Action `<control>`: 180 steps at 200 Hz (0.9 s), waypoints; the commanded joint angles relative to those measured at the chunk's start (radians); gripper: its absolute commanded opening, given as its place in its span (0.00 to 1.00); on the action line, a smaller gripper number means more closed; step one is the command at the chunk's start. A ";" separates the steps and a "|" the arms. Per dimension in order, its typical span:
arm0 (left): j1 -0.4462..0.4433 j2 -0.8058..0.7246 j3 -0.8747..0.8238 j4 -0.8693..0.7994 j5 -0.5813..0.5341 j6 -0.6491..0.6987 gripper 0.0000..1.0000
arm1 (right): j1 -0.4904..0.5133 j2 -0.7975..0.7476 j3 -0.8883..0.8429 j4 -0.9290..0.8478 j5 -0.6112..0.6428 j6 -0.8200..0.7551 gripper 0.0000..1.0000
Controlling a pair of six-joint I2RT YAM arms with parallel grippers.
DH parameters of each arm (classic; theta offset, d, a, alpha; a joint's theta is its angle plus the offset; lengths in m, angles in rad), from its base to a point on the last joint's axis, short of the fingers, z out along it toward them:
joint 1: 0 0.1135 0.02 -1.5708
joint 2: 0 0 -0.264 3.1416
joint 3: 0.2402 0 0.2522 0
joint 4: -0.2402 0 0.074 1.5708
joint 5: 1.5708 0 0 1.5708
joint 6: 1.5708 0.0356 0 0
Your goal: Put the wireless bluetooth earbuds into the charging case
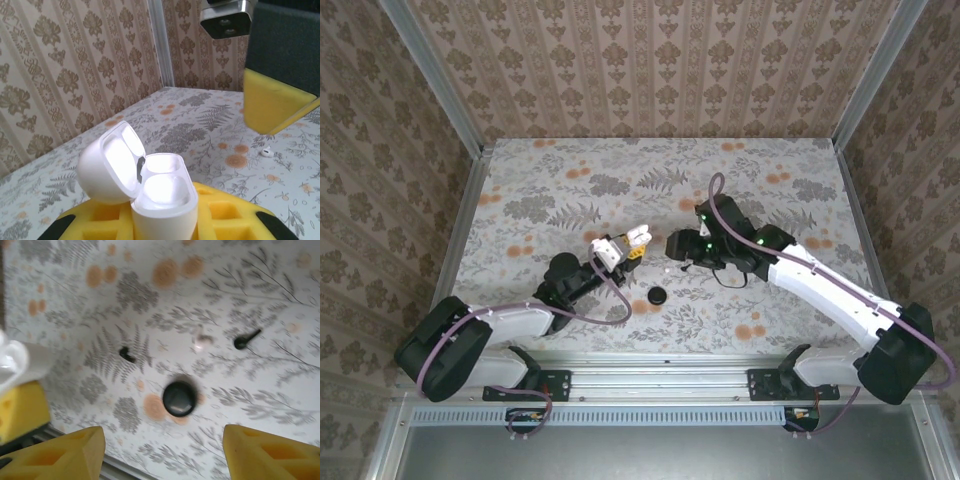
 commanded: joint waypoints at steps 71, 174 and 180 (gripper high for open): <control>0.029 -0.209 -0.082 -0.141 -0.172 -0.052 0.10 | -0.034 0.382 0.283 -0.264 -0.072 -0.497 0.56; 0.215 -0.366 -0.030 -0.459 -0.171 -0.152 0.10 | -0.146 0.737 0.707 -0.518 -0.145 -0.681 0.55; 0.220 -0.367 -0.024 -0.472 -0.174 -0.152 0.10 | -0.144 0.757 0.729 -0.538 -0.152 -0.686 0.55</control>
